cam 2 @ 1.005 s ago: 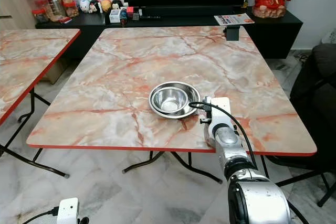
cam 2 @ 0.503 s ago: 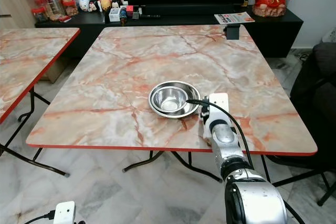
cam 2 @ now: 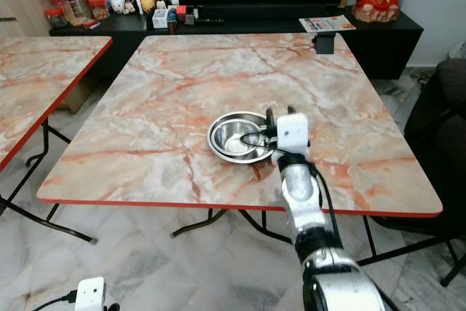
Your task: Setting the table
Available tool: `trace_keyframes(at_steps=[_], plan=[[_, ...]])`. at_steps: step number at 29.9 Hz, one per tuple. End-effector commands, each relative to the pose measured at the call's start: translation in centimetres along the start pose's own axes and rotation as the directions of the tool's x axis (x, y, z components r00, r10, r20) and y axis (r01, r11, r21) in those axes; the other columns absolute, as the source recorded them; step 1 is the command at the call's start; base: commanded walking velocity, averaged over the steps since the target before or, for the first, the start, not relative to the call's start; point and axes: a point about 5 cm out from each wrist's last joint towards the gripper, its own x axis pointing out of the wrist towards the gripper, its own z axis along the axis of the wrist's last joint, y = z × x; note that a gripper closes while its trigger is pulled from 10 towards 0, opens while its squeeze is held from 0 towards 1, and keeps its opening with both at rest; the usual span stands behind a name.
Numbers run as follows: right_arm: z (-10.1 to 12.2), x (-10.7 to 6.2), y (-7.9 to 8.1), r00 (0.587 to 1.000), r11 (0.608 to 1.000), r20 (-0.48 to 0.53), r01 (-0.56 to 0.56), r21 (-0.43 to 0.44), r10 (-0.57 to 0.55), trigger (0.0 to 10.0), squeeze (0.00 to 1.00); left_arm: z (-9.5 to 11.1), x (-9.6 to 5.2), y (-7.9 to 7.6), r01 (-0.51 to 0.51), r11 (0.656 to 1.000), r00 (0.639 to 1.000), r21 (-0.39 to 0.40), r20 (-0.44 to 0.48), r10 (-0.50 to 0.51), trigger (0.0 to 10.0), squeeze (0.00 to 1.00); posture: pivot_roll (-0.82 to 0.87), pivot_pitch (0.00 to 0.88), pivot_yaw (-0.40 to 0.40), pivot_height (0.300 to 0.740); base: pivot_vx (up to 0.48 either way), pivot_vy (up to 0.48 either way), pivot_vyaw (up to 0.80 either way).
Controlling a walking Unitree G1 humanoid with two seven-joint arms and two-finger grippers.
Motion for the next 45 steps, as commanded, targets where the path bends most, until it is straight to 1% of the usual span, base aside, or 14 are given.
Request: trace_keyframes(at_steps=[1,6,13,14,16,18,19,22,25,34,37,39,43,45], plan=[[0.8,-0.4,0.4,0.998,1.0,0.062,-0.022,-0.001,0.022,10.0,0.0,-0.1,0.0,0.1,-0.005,1.0,1.0,-0.01,-0.004,0.005,10.0,0.0,-0.04,0.0,0.036,0.732,0.0,0.0,0.0],[0.5,-2.2,2.0,0.978,0.982,0.089,-0.186,-0.025,0.188,10.0,0.0,-0.2,-0.1,0.0,0.001,1.0,1.0,-0.007,-0.005,-0.001,10.0,0.0,-0.04,0.0,0.036,0.732,0.0,0.0,0.0],[-0.5,-5.3,4.6,0.87,0.865,0.047,-0.493,0.089,0.491,10.0,0.0,-0.2,-0.1,-0.1,0.002,1.0,1.0,-0.005,-0.003,-0.003,10.0,0.0,-0.04,0.0,0.034,0.732,0.0,0.0,0.0],[-1.0,-6.4,5.1,0.805,0.793,0.014,-0.588,0.161,0.594,10.0,0.0,-0.2,-0.1,-0.1,0.003,1.0,1.0,-0.006,-0.002,-0.004,10.0,0.0,-0.05,0.0,0.035,0.732,0.0,0.0,0.0],[-1.0,-6.8,5.3,0.774,0.761,0.004,-0.625,0.175,0.634,10.0,0.0,-0.2,-0.1,-0.1,0.004,1.0,1.0,-0.007,-0.001,-0.004,10.0,0.0,-0.05,0.0,0.035,0.732,0.0,0.0,0.0],[-1.3,-7.8,5.7,0.677,0.663,-0.017,-0.715,0.222,0.736,10.0,0.0,-0.2,-0.1,-0.2,0.005,1.0,1.0,-0.009,0.001,-0.005,10.0,0.0,-0.05,0.0,0.033,0.732,0.0,0.0,0.0],[-1.3,-7.8,5.7,0.677,0.663,-0.017,-0.715,0.222,0.736,10.0,0.0,-0.2,-0.1,-0.2,0.005,1.0,1.0,-0.009,0.001,-0.005,10.0,0.0,-0.05,0.0,0.033,0.732,0.0,0.0,0.0],[-1.8,-9.5,6.0,0.5,0.491,-0.055,-0.816,0.304,0.864,10.0,0.0,-0.2,-0.1,-0.2,0.005,1.0,1.0,-0.01,0.003,-0.005,10.0,0.0,-0.05,0.0,0.035,0.732,0.0,0.0,0.0],[-2.8,-11.1,5.9,0.359,0.366,-0.093,-0.851,0.375,0.929,10.0,0.0,-0.1,0.0,-0.2,0.003,1.0,1.0,-0.012,0.009,-0.003,10.0,0.0,-0.04,0.0,0.033,0.732,0.0,0.0,0.0],[-4.7,-11.8,4.6,0.314,0.366,-0.19,-0.826,0.429,0.93,10.0,0.0,0.1,0.0,-0.1,-0.002,1.0,1.0,-0.014,0.016,0.002,10.0,0.0,-0.04,0.0,0.031,0.732,0.0,0.0,0.0],[-8.8,-12.8,3.0,0.305,0.514,-0.494,-0.774,0.369,0.814,10.0,0.0,0.0,0.0,-0.1,0.0,1.0,1.0,-0.011,0.011,0.0,10.0,0.0,-0.04,0.0,0.033,0.732,0.0,0.0,0.0],[-10.9,-14.3,2.2,0.246,0.572,-0.639,-0.733,0.369,0.728,10.0,0.0,0.0,0.0,-0.1,0.002,1.0,1.0,-0.009,0.008,-0.002,10.0,0.0,-0.04,0.0,0.033,0.732,0.0,0.0,0.0],[-12.3,-15.4,1.9,0.236,0.639,-0.705,-0.668,0.383,0.669,10.0,0.0,0.1,0.0,-0.1,0.004,1.0,1.0,-0.007,0.007,-0.004,10.0,0.0,-0.04,0.0,0.034,0.732,0.0,0.0,0.0],[-13.7,-16.3,1.3,0.245,0.743,-0.8,-0.581,0.331,0.548,10.0,0.0,0.2,0.1,-0.1,0.005,1.0,1.0,-0.006,0.006,-0.005,10.0,0.0,-0.04,0.0,0.035,0.732,0.0,0.0,0.0]])
